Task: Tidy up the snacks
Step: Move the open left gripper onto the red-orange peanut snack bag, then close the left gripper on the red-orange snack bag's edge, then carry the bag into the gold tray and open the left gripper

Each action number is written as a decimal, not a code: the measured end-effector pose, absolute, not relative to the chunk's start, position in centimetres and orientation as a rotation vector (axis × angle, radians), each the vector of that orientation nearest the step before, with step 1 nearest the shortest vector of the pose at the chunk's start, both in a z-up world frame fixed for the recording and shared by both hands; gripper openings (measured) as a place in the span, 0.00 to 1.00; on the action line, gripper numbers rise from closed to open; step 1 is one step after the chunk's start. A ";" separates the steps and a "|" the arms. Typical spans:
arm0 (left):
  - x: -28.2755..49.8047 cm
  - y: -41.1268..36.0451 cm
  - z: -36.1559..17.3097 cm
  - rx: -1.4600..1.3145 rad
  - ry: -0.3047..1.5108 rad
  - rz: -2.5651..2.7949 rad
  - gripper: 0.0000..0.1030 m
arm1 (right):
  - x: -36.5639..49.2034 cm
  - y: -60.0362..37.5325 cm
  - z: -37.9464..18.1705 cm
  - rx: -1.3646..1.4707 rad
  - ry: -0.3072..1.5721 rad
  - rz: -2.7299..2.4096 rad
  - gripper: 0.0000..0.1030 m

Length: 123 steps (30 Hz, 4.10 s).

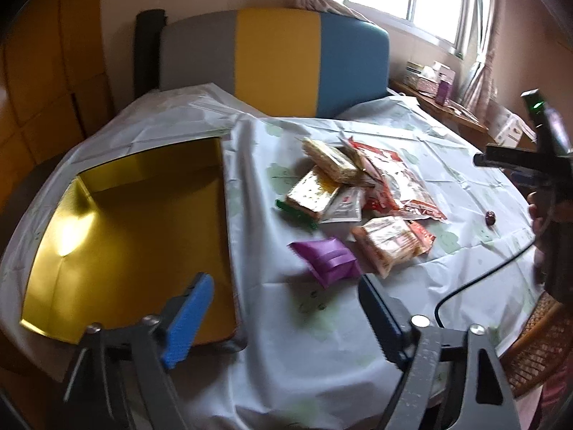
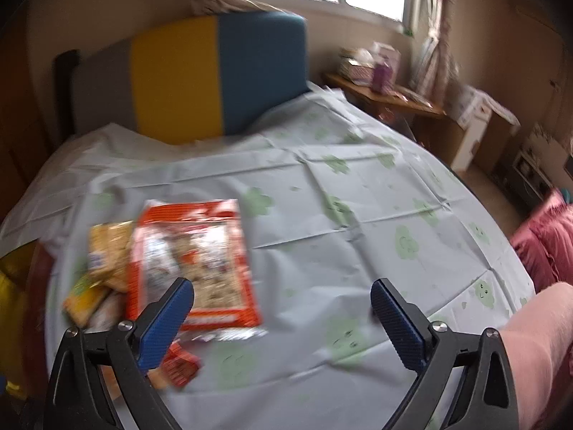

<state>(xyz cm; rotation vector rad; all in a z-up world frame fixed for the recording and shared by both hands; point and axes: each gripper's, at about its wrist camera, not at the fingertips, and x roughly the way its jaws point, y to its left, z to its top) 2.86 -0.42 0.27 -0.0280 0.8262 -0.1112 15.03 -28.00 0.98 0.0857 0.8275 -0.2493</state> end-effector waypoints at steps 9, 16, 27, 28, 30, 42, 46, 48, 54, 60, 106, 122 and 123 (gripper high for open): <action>7.8 -2.9 0.7 -0.101 0.927 -0.231 0.50 | 17.0 -32.1 -2.0 0.267 0.918 -0.291 0.93; 12.0 -8.2 1.4 -0.083 0.921 -0.399 0.31 | 17.0 -32.0 -2.1 0.278 0.923 -0.262 0.92; 18.4 -12.7 -1.9 -0.105 1.043 -0.431 0.31 | 17.7 -32.6 -3.1 0.335 0.981 -0.240 0.92; 18.9 -12.9 -2.1 -0.112 1.055 -0.437 0.31 | 17.7 -32.6 -3.1 0.335 0.981 -0.238 0.92; 19.7 -13.5 -2.8 -0.114 1.065 -0.436 0.31 | 17.7 -32.5 -3.0 0.332 0.980 -0.234 0.92; 19.5 -17.7 -4.9 -0.092 1.085 -0.629 0.00 | 18.1 -33.7 -4.4 0.371 1.048 -0.271 0.59; 19.7 -18.3 -4.4 -0.051 1.057 -0.585 0.01 | 17.7 -35.0 -4.4 0.445 1.037 -0.277 0.59; 20.7 -18.4 -4.3 -0.047 1.086 -0.568 0.08 | 17.7 -35.1 -4.5 0.462 1.041 -0.276 0.59; 20.2 -19.7 -3.8 0.056 1.125 -0.559 0.61 | 17.9 -35.3 -4.7 0.519 1.057 -0.263 0.59; 18.3 -18.0 -4.9 -0.280 1.209 -0.659 0.42 | 17.8 -35.7 -4.8 0.592 1.063 -0.239 0.59; 24.9 -15.4 -6.0 -0.062 1.063 -0.434 0.02 | 18.0 -34.2 -4.8 0.535 1.119 -0.174 0.59; 19.9 -12.5 3.3 -0.207 0.835 -0.532 0.00 | 18.4 -33.7 -4.8 0.490 1.103 -0.170 0.59; 19.8 -12.2 3.8 -0.212 0.824 -0.532 0.00 | 18.5 -33.6 -4.8 0.485 1.106 -0.162 0.59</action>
